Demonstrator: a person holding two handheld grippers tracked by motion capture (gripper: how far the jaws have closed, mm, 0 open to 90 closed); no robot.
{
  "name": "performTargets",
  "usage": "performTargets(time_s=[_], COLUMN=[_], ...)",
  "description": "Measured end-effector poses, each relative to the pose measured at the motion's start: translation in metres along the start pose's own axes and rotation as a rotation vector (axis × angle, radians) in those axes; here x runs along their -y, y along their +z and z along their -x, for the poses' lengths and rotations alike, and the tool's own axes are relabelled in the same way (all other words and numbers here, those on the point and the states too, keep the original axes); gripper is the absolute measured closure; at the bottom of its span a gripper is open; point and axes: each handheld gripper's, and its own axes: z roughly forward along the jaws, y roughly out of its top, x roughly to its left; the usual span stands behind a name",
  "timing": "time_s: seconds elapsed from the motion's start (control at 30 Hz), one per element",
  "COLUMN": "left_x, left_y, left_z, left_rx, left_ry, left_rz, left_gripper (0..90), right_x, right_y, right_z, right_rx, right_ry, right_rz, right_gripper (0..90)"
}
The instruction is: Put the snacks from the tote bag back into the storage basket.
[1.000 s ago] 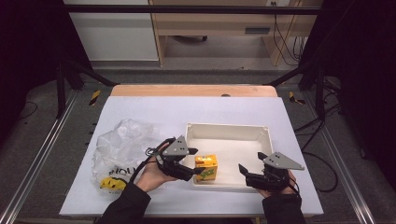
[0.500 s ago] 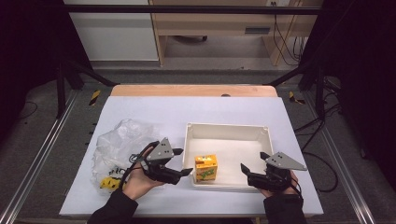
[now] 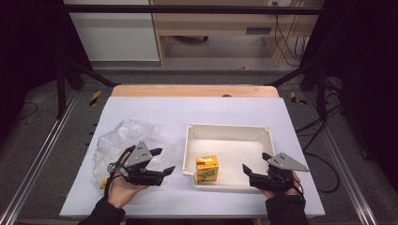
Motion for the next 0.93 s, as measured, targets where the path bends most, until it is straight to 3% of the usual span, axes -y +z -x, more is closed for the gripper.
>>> performTargets(time_s=[0.23,0.5,0.73,0.93], left_x=[0.018,0.036,0.053,0.063], left_y=[-0.019,-0.037,-0.048,-0.051], left_z=[-0.01,-0.019,-0.028,-0.031], left_rx=[-0.08,-0.164,-0.19,-0.209], left_ry=[-0.065,-0.096,-0.153,-0.16], left_rz=[0.062,0.073,0.069,0.054], left_gripper=[25.1,24.2,24.1,23.9], right_x=[0.0,0.001,0.003,0.004], right_y=[0.0,-0.002,-0.002,-0.001], right_z=[0.001,0.003,0.006,0.005], right_rx=[0.004,0.007,0.004,-0.004], right_ry=[0.0,0.008,0.005,-0.001], right_rz=[-0.001,0.007,0.005,0.003], right_gripper=[17.8,17.8,17.1,16.4])
